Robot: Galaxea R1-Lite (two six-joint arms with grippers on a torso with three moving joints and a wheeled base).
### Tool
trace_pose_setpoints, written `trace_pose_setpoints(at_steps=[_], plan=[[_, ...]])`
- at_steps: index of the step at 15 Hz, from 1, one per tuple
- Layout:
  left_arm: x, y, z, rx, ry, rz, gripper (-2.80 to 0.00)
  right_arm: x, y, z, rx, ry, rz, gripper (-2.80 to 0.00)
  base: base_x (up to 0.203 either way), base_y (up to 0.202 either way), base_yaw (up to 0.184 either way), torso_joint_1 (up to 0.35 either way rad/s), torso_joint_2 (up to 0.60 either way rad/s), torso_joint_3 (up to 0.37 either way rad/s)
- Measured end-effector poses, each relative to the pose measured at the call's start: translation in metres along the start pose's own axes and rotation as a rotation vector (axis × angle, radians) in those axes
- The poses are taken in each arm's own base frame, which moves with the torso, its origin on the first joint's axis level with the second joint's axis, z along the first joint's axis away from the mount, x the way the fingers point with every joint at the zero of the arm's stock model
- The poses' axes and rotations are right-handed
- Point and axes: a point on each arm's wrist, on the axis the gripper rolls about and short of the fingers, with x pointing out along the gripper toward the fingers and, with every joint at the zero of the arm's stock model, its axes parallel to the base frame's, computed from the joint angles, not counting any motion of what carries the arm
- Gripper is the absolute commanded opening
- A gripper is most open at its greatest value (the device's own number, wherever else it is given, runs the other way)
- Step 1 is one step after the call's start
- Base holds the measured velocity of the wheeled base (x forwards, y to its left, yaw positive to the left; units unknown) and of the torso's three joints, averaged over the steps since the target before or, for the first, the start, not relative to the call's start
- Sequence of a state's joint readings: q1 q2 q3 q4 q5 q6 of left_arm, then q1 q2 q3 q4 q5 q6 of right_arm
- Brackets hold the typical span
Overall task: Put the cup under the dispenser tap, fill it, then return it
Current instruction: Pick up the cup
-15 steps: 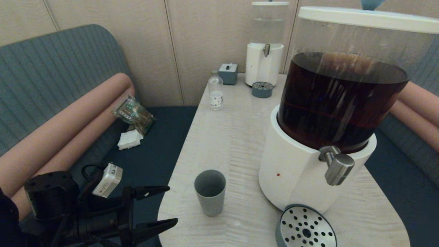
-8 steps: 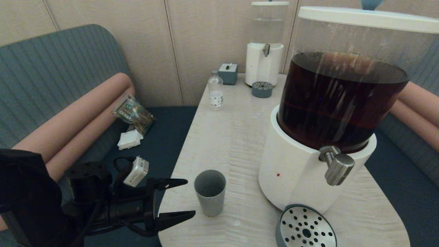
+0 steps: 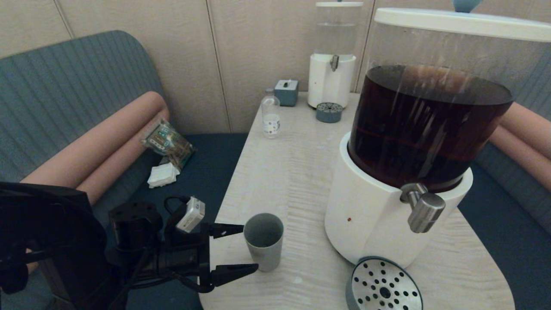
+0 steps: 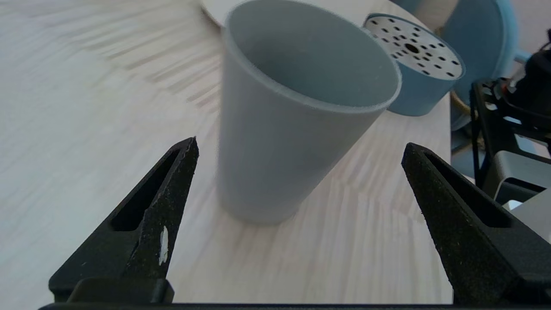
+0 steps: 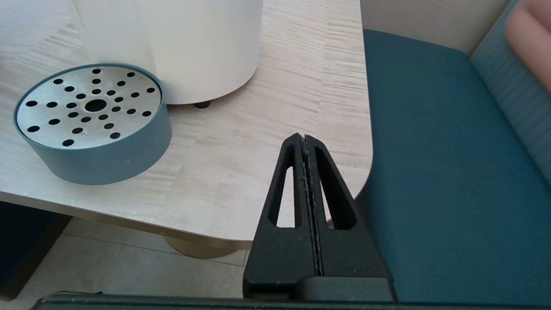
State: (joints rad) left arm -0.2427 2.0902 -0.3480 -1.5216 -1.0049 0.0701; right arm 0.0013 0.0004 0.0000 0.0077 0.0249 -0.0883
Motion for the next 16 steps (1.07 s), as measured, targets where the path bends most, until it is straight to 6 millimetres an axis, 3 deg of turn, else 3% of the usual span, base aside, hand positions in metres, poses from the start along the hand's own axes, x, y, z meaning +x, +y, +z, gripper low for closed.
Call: trace_pose_setpoints(at_steps=[9, 16], plan=[[0.035, -0.003, -0.005, -0.002, 0.012, -0.042, 0.0, 0.0, 0.0, 0.0, 0.0, 0.0, 0.0, -2.8, 0.0, 0.0, 0.0, 0.0, 0.0, 0.0], [0.047, 0.005, -0.008, -0.002, 0.007, -0.012, 0.0, 0.0, 0.0, 0.0, 0.0, 0.0, 0.0, -2.8, 0.0, 0.0, 0.0, 0.0, 0.0, 0.0]])
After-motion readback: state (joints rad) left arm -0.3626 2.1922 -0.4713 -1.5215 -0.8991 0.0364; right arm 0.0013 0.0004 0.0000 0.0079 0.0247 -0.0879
